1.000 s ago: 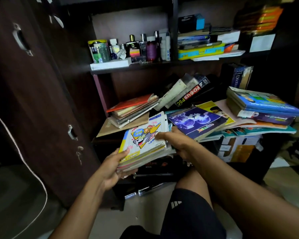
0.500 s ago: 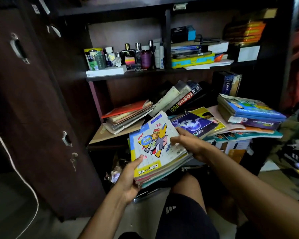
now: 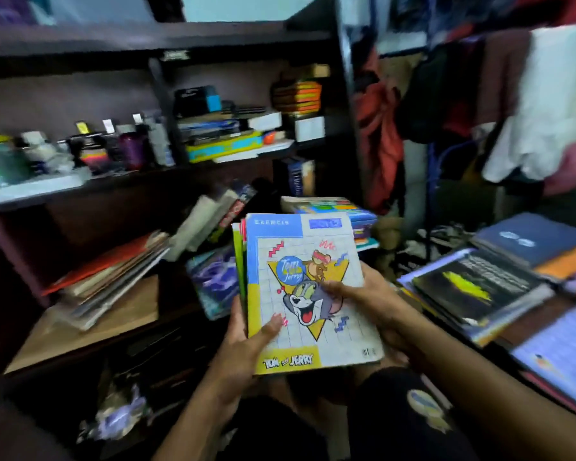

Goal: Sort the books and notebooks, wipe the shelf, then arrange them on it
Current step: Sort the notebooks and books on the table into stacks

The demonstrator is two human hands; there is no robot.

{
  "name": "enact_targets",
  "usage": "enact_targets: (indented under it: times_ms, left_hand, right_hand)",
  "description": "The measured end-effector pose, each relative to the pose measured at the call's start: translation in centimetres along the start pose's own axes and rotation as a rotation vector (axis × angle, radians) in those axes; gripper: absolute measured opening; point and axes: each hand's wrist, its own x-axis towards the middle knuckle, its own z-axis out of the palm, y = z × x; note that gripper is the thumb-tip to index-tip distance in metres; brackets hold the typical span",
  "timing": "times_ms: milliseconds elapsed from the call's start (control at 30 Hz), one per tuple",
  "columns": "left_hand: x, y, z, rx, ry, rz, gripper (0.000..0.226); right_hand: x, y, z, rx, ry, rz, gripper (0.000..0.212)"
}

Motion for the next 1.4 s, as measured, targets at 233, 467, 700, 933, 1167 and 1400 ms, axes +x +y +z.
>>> enact_targets:
  times_ms: [233,467,700,933,1167,1400]
  left_hand:
    - [6.4,-2.9,12.7,-0.117,-0.319,-0.253,0.064]
    - [3.6,-6.8,25.3,-0.309,-0.632,-0.602,0.05]
    - [1.5,-10.9,28.5,-0.179,-0.467,-0.525,0.041]
    - [2.9,-10.7,28.6,-0.103,-0.509,-0.435,0.036]
    - [2.5,-11.3,27.5,-0.034,-0.501,-0.482,0.039]
    - [3.8,-9.5,26.7,-0.004,-0.437,-0.403,0.024]
  right_hand:
    - [-7.7,-1.5,-12.9,0.051,0.413,0.001,0.028]
    - [-17.7,-2.9,-22.9,0.148,0.647,0.08,0.024]
    - [-23.6,-0.5,-28.2,-0.015,0.827,0.172,0.016]
    - [-24.6,1.7,-29.8,0.127,0.91,0.232,0.023]
    - [-22.3,1.9,-27.3,-0.036,0.747,0.269,0.014]
    - [-22.8,2.7,-29.3,0.043,0.937,0.226,0.017]
